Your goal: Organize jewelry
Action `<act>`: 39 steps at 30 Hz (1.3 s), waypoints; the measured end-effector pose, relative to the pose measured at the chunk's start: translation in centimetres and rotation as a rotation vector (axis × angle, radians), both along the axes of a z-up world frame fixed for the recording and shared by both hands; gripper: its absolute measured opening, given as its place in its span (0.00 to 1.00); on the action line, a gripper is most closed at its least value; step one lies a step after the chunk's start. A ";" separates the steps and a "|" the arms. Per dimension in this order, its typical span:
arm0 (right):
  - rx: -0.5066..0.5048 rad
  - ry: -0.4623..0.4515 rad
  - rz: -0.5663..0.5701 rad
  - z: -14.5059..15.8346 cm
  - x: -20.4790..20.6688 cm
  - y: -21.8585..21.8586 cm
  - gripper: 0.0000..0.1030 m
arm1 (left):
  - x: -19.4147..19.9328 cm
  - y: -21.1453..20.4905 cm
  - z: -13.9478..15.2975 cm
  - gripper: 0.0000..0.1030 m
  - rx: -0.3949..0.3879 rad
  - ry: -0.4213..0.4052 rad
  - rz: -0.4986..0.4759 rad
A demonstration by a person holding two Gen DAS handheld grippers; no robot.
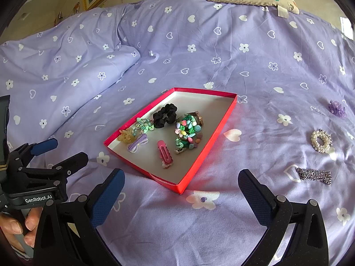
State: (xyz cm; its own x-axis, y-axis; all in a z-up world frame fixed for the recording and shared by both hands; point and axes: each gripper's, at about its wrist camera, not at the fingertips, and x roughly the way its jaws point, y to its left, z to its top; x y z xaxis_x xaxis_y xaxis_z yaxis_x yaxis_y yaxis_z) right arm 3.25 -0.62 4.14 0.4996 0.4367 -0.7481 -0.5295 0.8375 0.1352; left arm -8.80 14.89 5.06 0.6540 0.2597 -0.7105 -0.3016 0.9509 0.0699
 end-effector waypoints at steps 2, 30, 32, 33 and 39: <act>0.001 -0.001 0.000 0.0 0.0 0.0 1.00 | 0.1 0.0 -0.1 0.99 -0.002 0.002 0.000; 0.004 0.003 0.003 -0.2 -0.2 0.3 1.00 | 0.3 -0.2 -0.7 0.99 0.004 0.013 0.000; 0.004 0.002 0.003 -0.1 -0.1 0.3 1.00 | 0.3 -0.2 -0.7 0.99 0.005 0.014 0.000; 0.005 0.003 0.003 -0.1 -0.1 0.3 1.00 | 0.4 -0.2 -0.7 0.99 0.004 0.014 -0.001; 0.005 0.003 0.003 -0.1 -0.1 0.3 1.00 | 0.3 -0.3 -0.7 0.99 0.004 0.016 -0.004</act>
State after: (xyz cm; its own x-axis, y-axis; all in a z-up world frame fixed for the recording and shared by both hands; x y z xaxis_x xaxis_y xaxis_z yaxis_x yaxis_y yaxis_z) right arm 3.12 -0.33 3.99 0.4960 0.4420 -0.7474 -0.5315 0.8352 0.1412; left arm -8.47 14.54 4.36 0.6438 0.2594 -0.7199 -0.2962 0.9519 0.0782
